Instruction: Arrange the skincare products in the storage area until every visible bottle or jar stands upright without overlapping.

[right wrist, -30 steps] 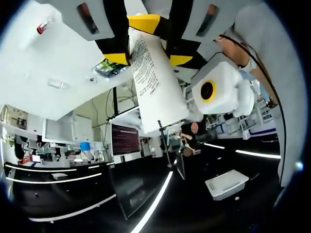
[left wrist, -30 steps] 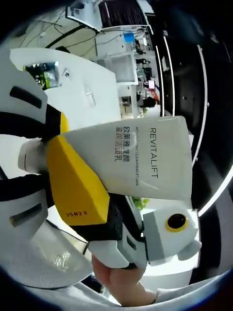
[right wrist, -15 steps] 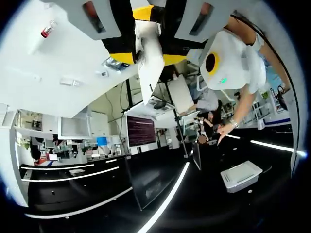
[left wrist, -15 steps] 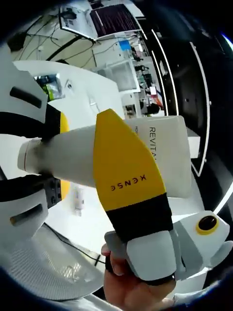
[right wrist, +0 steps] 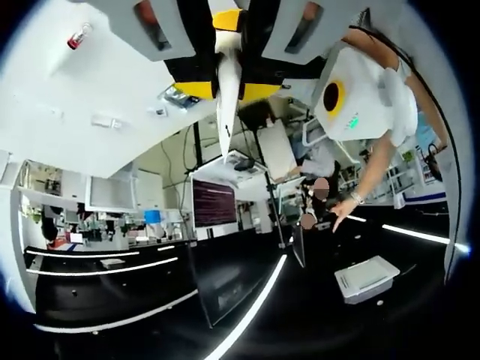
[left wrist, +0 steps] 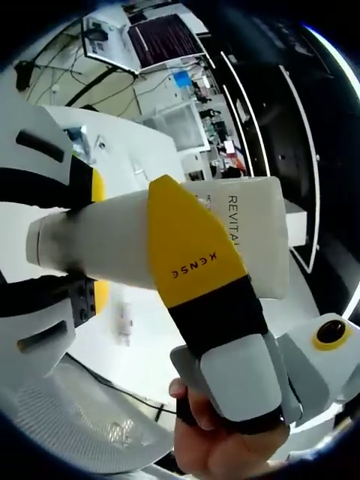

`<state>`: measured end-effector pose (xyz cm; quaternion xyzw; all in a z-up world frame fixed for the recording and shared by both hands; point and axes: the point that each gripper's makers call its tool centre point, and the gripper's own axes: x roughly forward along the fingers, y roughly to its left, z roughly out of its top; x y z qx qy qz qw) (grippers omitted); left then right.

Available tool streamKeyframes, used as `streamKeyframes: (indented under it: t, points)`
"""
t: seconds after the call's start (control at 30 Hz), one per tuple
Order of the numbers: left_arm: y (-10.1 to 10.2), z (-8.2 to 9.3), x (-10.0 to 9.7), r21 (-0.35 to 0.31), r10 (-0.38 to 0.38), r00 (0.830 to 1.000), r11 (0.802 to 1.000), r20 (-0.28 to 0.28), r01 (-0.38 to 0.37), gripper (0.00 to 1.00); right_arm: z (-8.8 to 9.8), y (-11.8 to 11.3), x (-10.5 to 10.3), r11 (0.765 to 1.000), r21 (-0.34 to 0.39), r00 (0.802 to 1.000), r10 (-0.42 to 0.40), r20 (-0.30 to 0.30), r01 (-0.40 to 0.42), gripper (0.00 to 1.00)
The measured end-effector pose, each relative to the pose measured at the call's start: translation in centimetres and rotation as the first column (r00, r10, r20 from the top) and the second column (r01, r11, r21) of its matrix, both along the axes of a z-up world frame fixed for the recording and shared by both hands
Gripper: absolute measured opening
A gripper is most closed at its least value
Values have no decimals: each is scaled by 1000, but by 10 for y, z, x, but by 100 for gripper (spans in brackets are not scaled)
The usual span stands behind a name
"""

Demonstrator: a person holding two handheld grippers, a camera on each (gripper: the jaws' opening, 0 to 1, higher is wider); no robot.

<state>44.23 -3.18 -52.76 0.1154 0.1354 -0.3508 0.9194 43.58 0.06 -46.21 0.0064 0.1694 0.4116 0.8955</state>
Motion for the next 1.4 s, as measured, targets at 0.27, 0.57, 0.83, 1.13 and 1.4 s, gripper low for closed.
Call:
streamKeyframes:
  t: [0.27,0.57,0.83,1.13,1.4]
  points:
    - [-9,3,-6,-27,-43,999,999,-2,43,34,0,-2,-6,993,-49,994,106,1,-106,0]
    - [-15,5,-9,-73,-74,997,995,-24,72,34,-1,-2,-12,972,-90,976,217,-7,-217,0]
    - [-23,9,-16,-131,-132,990,983,-41,125,34,-2,-5,-18,939,-114,946,322,-26,-323,0]
    - [-35,11,-28,-146,-209,977,969,-43,201,33,-1,-10,-35,882,-140,892,451,-25,-450,0]
    - [-46,9,-42,-110,-284,959,954,-25,280,34,-3,-13,-51,821,-146,832,553,-42,-553,0]
